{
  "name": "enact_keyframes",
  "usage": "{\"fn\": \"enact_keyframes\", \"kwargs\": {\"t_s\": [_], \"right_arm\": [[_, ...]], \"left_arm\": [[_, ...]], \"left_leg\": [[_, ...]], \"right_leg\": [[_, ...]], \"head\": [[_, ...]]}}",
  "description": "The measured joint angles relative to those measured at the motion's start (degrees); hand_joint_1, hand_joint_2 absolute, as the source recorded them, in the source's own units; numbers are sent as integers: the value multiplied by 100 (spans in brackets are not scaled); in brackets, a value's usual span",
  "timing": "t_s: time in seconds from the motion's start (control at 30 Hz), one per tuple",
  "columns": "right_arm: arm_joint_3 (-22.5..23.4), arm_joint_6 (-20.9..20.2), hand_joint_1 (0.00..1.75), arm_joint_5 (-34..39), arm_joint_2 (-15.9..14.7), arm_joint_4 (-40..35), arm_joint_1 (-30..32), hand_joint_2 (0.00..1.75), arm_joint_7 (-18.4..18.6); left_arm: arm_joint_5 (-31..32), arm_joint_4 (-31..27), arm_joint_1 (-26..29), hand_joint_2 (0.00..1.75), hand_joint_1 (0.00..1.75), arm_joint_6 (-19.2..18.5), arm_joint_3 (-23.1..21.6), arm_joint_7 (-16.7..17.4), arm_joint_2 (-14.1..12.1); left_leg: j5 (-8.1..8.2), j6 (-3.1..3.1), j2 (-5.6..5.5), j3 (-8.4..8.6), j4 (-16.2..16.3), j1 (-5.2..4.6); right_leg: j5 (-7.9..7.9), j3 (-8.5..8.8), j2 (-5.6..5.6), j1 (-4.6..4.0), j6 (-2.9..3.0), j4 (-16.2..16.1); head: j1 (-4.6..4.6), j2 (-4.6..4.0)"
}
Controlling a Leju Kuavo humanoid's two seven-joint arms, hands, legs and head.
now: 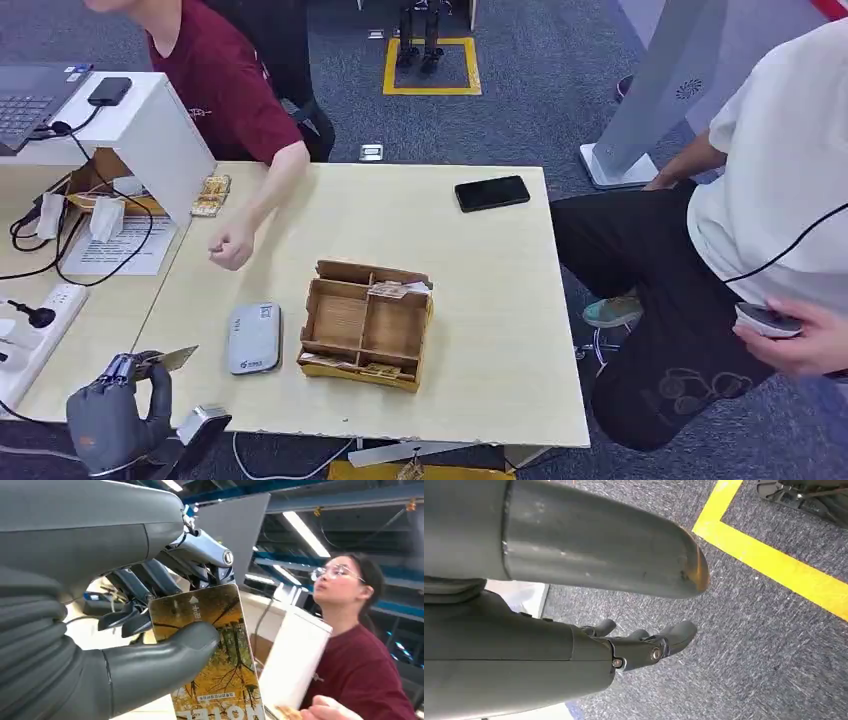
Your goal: Pass the card to the sensor for recognition and then transmit it.
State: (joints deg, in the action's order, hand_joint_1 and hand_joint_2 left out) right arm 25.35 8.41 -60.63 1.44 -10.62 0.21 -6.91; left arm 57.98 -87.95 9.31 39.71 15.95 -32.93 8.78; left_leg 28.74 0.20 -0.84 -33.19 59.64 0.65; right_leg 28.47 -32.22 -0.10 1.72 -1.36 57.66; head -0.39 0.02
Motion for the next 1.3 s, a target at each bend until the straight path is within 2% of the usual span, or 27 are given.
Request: {"fn": "enact_keyframes", "kwargs": {"t_s": [0.07,0.1,0.27,0.37,0.43,0.6,0.7,0.87,1.3], "right_arm": [[17,0,0,-2,7,0,0,0,0],[28,2,0,-2,13,0,1,0,2],[162,39,0,-2,37,0,4,0,17],[216,55,0,-39,42,0,12,0,17],[251,87,0,-57,44,0,15,0,17],[293,118,0,-105,55,0,15,0,31],[293,111,0,-151,61,0,16,0,81],[297,107,0,-225,79,0,-8,0,81],[297,94,0,-417,83,0,-31,0,120]], "left_arm": [[-609,2,27,175,175,-154,-223,293,-133],[-1073,2,32,175,175,-395,-396,457,-217],[-3256,-11,46,175,175,-2317,-867,1174,-470],[-4299,-11,48,175,175,-3083,-920,1561,-505],[-4776,-11,48,175,175,-3303,-920,1729,-538],[-5192,-11,45,175,175,-3436,-920,1942,-577],[-5280,-2,-7,175,175,-3388,-961,2012,-603],[-5072,177,-354,175,175,-2859,-1217,2048,-629],[-4836,1146,-1185,175,175,-2207,-1423,2089,-625]], "left_leg": [[0,0,1,1,0,0],[0,0,0,1,0,0],[0,0,0,1,0,0],[0,0,1,1,0,0],[0,0,1,1,0,-1],[0,0,0,1,0,0],[0,0,0,2,1,0],[-4,0,-1,2,1,0],[-5,0,-1,2,3,-1]], "right_leg": [[0,0,1,0,0,0],[0,0,1,0,0,0],[0,1,1,0,0,0],[-1,1,3,0,0,0],[-1,1,3,1,0,0],[0,0,1,0,0,0],[-1,-1,1,0,0,0],[-4,3,0,0,-2,0],[-5,2,0,1,-3,0]], "head": [[2,0],[2,0],[2,0],[4,0],[2,0],[2,0],[2,0],[2,0],[2,0]]}}
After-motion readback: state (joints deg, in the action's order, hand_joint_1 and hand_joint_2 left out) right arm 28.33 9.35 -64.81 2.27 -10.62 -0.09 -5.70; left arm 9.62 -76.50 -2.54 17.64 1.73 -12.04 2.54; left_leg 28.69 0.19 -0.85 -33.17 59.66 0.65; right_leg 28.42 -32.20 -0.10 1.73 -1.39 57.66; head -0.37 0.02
